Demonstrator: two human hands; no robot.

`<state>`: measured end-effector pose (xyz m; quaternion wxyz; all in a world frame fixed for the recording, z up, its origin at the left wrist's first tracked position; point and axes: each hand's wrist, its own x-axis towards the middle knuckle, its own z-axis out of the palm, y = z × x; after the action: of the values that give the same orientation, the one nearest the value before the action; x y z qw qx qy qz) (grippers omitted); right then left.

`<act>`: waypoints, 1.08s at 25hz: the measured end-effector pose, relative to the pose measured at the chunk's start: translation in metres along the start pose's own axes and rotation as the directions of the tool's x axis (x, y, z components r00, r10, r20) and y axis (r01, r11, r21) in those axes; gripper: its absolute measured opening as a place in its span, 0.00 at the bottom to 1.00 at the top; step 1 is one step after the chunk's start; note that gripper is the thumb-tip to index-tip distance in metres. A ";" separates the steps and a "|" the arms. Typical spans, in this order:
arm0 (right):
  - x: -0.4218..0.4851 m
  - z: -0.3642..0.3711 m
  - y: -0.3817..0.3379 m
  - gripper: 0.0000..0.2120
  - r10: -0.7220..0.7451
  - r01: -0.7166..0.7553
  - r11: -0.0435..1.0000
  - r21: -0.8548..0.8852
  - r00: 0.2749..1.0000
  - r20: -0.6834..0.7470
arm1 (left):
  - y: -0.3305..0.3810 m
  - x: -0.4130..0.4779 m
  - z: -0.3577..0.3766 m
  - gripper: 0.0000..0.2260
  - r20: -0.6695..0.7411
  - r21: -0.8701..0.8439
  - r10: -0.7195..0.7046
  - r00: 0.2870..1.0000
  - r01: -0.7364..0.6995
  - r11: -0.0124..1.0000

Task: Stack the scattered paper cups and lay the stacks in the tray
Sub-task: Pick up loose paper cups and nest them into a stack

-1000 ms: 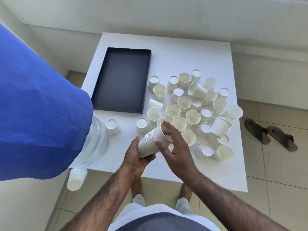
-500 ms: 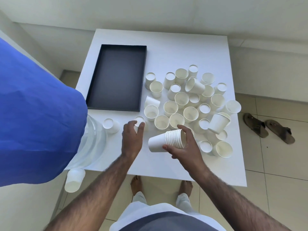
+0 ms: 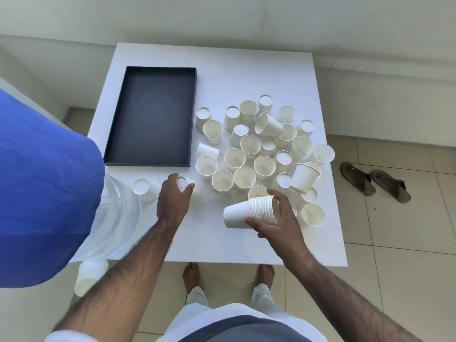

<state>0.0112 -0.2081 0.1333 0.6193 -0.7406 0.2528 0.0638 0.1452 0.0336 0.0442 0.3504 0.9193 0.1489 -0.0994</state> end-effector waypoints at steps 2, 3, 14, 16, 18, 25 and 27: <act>0.002 -0.002 -0.004 0.38 0.002 -0.001 0.999 0.036 1.000 -0.015 | -0.002 -0.018 -0.015 0.21 -0.028 -0.232 -0.120 0.992 0.110 0.966; 0.003 -0.001 -0.006 0.38 0.002 -0.001 0.998 0.056 1.000 -0.018 | -0.001 -0.028 -0.023 0.19 0.022 -0.393 -0.204 0.979 0.196 0.899; 0.002 0.030 -0.029 0.38 -0.053 0.041 0.991 0.127 0.995 0.090 | 0.032 -0.104 -0.044 0.22 0.598 -0.736 -0.119 0.793 0.602 0.309; 0.000 0.037 -0.027 0.38 -0.050 0.033 0.990 0.136 0.991 0.123 | 0.041 -0.108 -0.045 0.21 0.604 -0.734 -0.089 0.792 0.596 0.326; 0.000 0.041 -0.026 0.37 -0.043 0.017 0.982 0.186 0.990 0.132 | 0.048 -0.111 -0.043 0.21 0.604 -0.730 -0.054 0.795 0.580 0.362; 0.009 0.039 -0.022 0.33 -0.014 -0.014 0.946 0.324 0.996 0.085 | 0.018 -0.043 -0.042 0.25 0.141 -0.120 -0.051 0.989 0.068 0.990; 0.009 0.037 -0.019 0.34 -0.006 -0.020 0.947 0.319 0.997 0.081 | -0.009 -0.008 -0.044 0.27 -0.048 0.423 0.140 0.989 -0.107 0.900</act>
<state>0.0356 -0.1737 0.1382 0.7406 -0.6264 0.2370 0.0542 0.1378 0.0683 0.0733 0.1443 0.9838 0.0788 -0.0712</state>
